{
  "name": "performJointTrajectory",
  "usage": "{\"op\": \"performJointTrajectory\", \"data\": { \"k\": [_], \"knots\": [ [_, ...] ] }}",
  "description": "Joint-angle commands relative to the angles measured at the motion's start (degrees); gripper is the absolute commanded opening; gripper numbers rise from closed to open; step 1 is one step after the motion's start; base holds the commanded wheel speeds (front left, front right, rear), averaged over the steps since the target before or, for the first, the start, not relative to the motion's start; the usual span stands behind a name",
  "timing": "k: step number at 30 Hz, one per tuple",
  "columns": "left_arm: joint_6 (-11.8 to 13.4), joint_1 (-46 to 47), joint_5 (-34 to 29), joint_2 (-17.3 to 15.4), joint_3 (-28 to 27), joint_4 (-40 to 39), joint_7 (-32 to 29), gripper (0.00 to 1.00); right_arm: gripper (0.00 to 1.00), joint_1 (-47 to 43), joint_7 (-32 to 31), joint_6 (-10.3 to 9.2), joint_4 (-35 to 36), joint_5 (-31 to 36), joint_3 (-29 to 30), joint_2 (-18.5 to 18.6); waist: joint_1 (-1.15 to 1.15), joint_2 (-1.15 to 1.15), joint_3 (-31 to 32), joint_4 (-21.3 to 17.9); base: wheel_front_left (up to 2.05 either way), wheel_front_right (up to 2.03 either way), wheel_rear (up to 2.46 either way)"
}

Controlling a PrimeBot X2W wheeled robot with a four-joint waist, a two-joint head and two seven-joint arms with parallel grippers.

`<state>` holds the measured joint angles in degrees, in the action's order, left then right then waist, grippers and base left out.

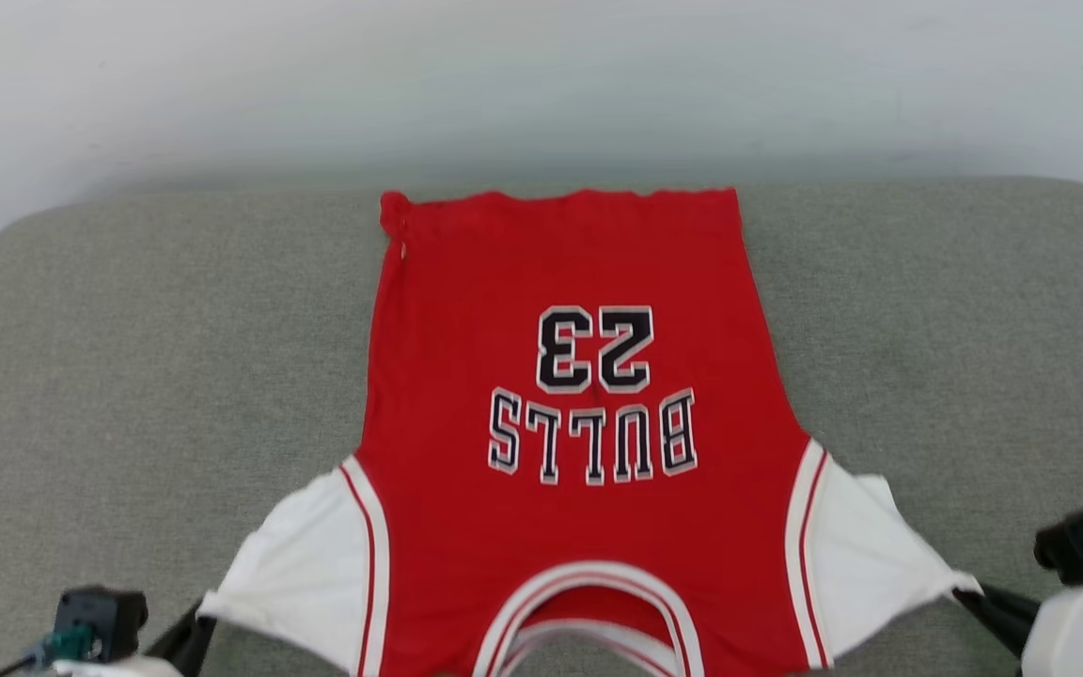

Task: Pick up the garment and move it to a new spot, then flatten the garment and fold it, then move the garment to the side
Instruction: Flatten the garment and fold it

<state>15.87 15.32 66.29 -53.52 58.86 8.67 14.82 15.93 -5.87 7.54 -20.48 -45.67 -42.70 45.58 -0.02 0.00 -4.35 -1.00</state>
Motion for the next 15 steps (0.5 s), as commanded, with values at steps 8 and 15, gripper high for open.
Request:
{"op": "performJointTrajectory", "data": {
  "k": [8,15],
  "knots": [
    [4.4,-8.3,1.4,-1.9,0.1,-5.7,0.4,0.0,0.0,-16.6,-5.1,-0.1,7.2,1.5,9.7,1.0,0.02,0.0,1.4,0.3,0.0,0.0,0.0],
    [4.8,-6.6,-1.0,-0.5,-0.5,-7.1,0.4,0.0,1.0,-18.2,-11.5,-0.09,13.9,7.1,18.3,-1.6,0.02,0.0,-0.1,0.9,0.0,0.0,0.0]
  ]
}}
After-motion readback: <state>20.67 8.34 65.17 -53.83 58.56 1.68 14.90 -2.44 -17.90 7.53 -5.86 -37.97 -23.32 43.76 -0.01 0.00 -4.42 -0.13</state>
